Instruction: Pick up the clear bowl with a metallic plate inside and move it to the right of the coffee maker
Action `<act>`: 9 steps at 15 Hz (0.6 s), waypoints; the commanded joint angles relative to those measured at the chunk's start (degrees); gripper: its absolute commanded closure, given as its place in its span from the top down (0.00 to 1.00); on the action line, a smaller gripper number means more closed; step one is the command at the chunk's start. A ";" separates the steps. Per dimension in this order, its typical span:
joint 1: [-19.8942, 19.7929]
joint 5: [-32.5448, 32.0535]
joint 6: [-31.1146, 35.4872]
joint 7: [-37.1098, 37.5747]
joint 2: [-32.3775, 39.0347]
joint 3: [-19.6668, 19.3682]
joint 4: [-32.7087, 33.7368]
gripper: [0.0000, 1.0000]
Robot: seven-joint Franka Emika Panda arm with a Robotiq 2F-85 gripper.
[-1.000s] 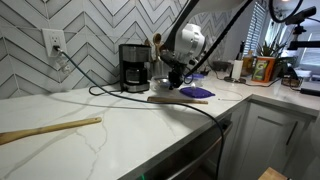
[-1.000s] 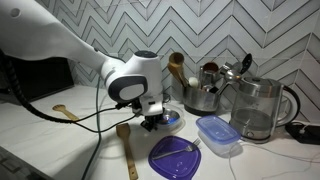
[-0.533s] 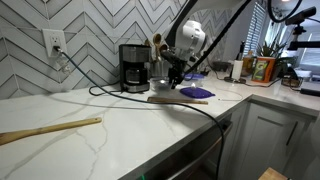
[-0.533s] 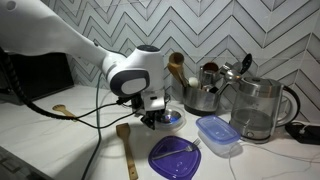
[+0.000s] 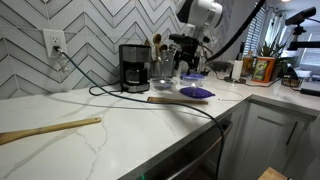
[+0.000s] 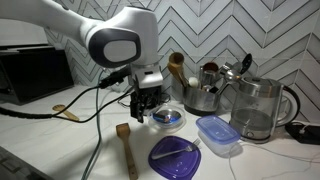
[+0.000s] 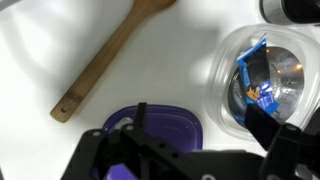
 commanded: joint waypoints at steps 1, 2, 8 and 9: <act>-0.45 -3.88 -3.82 -9.52 -11.76 -0.03 -7.99 1.00; -0.52 -4.79 -4.37 -11.80 -14.65 0.25 -9.69 1.00; -1.20 -6.44 -6.71 -28.37 -29.60 1.48 -18.52 1.00; -1.29 -6.18 -6.07 -31.42 -32.03 1.55 -20.39 1.00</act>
